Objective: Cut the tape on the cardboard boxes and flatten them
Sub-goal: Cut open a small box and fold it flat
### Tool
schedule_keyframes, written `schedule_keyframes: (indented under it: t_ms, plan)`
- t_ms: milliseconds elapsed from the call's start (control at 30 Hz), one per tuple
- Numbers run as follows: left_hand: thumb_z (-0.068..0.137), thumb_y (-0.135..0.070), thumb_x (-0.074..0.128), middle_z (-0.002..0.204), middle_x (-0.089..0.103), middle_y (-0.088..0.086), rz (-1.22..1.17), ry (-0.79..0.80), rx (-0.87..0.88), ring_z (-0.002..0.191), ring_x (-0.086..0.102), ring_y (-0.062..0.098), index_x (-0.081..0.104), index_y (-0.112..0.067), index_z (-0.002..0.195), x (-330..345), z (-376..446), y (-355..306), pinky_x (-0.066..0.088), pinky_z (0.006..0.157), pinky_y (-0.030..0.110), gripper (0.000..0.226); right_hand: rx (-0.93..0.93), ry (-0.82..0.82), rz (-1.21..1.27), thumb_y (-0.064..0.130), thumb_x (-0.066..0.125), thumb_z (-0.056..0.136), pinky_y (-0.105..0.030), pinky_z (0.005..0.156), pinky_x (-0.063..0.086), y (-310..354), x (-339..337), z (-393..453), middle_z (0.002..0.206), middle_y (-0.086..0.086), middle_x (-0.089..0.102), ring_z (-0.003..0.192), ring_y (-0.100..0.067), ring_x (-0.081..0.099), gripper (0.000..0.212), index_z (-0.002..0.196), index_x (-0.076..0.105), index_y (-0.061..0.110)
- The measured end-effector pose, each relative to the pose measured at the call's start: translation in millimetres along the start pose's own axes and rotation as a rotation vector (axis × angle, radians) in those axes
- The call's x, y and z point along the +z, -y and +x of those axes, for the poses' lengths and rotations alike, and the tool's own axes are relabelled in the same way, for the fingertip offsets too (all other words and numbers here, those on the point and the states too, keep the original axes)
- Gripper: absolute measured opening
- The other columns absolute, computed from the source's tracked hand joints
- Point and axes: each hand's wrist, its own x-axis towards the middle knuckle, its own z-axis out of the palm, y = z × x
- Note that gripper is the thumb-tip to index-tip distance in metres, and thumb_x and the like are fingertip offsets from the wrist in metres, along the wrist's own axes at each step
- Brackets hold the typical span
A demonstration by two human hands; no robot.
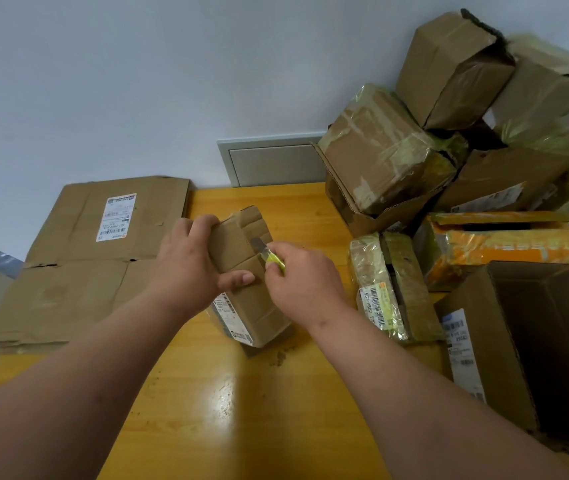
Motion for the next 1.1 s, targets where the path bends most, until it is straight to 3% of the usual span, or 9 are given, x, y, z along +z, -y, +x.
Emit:
schedule_keyframes:
  t_ms: [367,633,767,933,1100]
  plan:
    - [0.057,-0.065,0.081,0.126,0.043,0.003,-0.001,0.001,0.0,0.115,0.045,0.025,0.038,-0.027,0.137,1.0,2.4,4.0,0.044,0.093,0.043,0.099,-0.049,0.002,0.032,0.026,0.052,0.096,-0.031,0.081,0.049,1.1,0.3,0.0,0.11,-0.006,0.073,0.102,-0.027,0.065,0.038,0.132,0.061,0.021]
    - [0.053,-0.072,0.075,0.12,0.042,-0.001,-0.015,0.002,0.021,0.111,0.044,0.023,0.036,-0.031,0.133,4.3,4.6,10.9,0.044,0.09,0.041,0.098,-0.051,0.034,-0.014,0.026,0.052,0.095,-0.025,0.073,0.039,-2.2,2.5,1.5,0.114,-0.006,0.071,0.104,-0.028,0.064,0.037,0.131,0.062,0.023]
    - [0.051,-0.077,0.071,0.115,0.037,-0.008,-0.021,0.003,0.022,0.109,0.045,0.022,0.035,-0.034,0.132,5.6,6.8,14.4,0.044,0.088,0.04,0.098,-0.042,0.072,-0.075,0.027,0.051,0.094,-0.029,0.073,0.047,-5.3,1.0,-2.2,0.111,-0.006,0.072,0.1,-0.029,0.065,0.037,0.13,0.063,0.025]
    - [0.048,-0.084,0.062,0.121,0.044,0.0,-0.014,0.002,-0.005,0.11,0.046,0.024,0.033,-0.035,0.131,5.7,10.4,17.9,0.047,0.087,0.044,0.1,-0.011,0.127,-0.099,0.027,0.049,0.093,-0.032,0.071,0.052,-10.6,1.0,-8.1,0.104,-0.008,0.073,0.093,-0.03,0.066,0.035,0.123,0.065,0.023]
    - [0.049,-0.086,0.057,0.124,0.044,0.001,0.011,0.012,0.01,0.113,0.046,0.025,0.033,-0.034,0.134,5.3,13.6,18.7,0.046,0.089,0.045,0.103,0.021,0.156,-0.098,0.03,0.048,0.093,-0.029,0.069,0.045,-19.5,0.1,-17.7,0.112,-0.007,0.071,0.097,-0.029,0.065,0.042,0.133,0.06,0.027]
